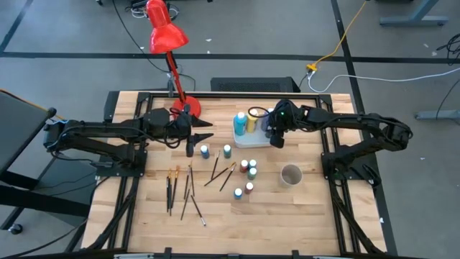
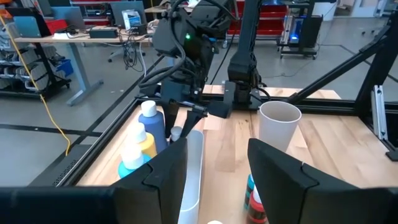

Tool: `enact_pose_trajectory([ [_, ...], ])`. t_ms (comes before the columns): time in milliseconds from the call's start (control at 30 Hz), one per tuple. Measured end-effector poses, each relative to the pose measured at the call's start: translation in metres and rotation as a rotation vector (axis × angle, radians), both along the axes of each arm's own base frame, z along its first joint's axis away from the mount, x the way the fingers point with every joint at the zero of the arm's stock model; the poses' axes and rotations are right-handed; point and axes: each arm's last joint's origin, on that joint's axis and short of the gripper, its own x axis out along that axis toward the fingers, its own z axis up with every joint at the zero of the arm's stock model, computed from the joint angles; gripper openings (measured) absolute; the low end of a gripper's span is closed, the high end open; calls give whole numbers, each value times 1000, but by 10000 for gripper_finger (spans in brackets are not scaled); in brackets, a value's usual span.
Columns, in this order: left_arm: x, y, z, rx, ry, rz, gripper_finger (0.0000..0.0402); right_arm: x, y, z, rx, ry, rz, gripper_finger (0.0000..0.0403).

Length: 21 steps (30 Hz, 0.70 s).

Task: Pick & Place Paint Supplies
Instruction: Put the black matte acrylic craft paint into the white bin

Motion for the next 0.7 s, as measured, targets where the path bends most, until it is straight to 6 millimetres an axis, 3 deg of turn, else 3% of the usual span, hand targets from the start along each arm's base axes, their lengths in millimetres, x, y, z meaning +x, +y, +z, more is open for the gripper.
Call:
enact_pose_trajectory([
  [167, 0, 0, 0, 0, 0, 0, 178, -3, 0, -1, -45, 48, -24, 156],
  [500, 0, 0, 0, 0, 0, 0, 178, -2, 3, 0, -64, 59, -15, 156],
  [700, 0, 0, 0, 0, 0, 0, 178, -2, 13, 10, -119, 40, -9, 171],
])
